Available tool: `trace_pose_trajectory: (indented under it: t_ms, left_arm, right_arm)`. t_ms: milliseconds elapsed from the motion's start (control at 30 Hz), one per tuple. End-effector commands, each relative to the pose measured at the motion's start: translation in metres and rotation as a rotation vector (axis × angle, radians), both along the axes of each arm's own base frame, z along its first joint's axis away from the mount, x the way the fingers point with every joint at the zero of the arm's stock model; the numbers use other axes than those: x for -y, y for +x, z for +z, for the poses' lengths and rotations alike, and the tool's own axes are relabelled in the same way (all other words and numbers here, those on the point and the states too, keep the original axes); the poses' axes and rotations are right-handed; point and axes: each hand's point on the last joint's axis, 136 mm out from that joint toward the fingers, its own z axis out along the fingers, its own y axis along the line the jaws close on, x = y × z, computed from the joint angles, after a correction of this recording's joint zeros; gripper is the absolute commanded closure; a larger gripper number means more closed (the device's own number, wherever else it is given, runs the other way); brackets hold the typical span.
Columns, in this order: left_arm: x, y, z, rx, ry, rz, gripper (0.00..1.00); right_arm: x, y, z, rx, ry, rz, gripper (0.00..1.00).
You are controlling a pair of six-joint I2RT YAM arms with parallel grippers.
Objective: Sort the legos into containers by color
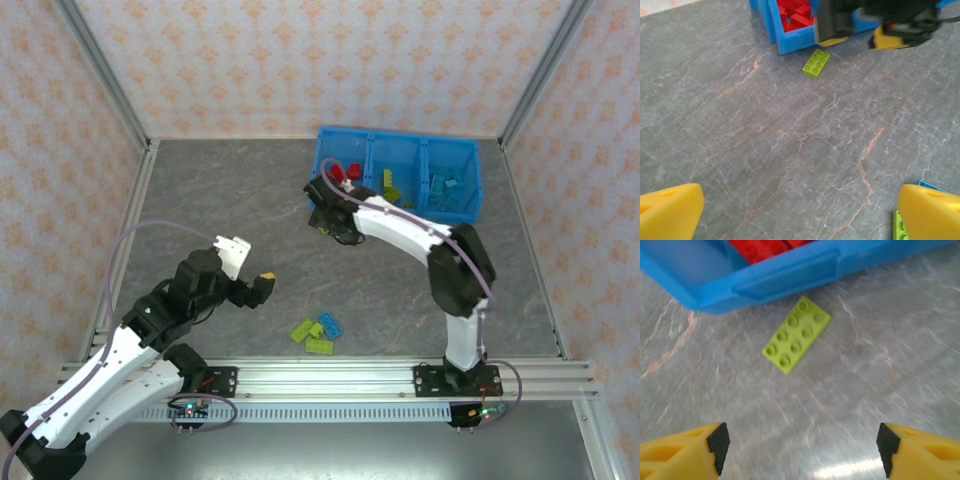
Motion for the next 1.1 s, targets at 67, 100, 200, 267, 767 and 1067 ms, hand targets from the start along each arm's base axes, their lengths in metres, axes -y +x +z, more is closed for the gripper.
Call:
trace_pose_trajectory:
  t_ms: [67, 100, 200, 267, 767, 1067]
  left_arm:
    - [-0.001, 0.008, -0.002, 0.081, 0.134, -0.072, 0.0]
    - [0.001, 0.008, -0.005, 0.08, 0.142, -0.087, 0.0]
    - [0.009, 0.007, -0.014, 0.071, 0.142, -0.135, 0.0]
    - [0.012, 0.006, -0.018, 0.069, 0.135, -0.153, 0.0]
    - [0.01, 0.002, -0.036, 0.101, 0.189, -0.199, 0.0]
    - [0.011, 0.001, -0.038, 0.1, 0.199, -0.211, 0.0]
  right_arm:
    - [0.006, 0.033, -0.016, 0.057, -0.13, -0.079, 0.16]
    - [0.003, 0.038, -0.019, 0.06, -0.138, -0.077, 0.15]
    - [-0.002, 0.048, -0.027, 0.065, -0.155, -0.083, 0.13]
    - [-0.004, 0.053, -0.035, 0.062, -0.168, -0.09, 0.13]
    - [0.005, 0.034, -0.091, -0.043, -0.209, -0.094, 0.35]
    - [0.021, 0.013, -0.094, -0.042, -0.201, -0.059, 0.59]
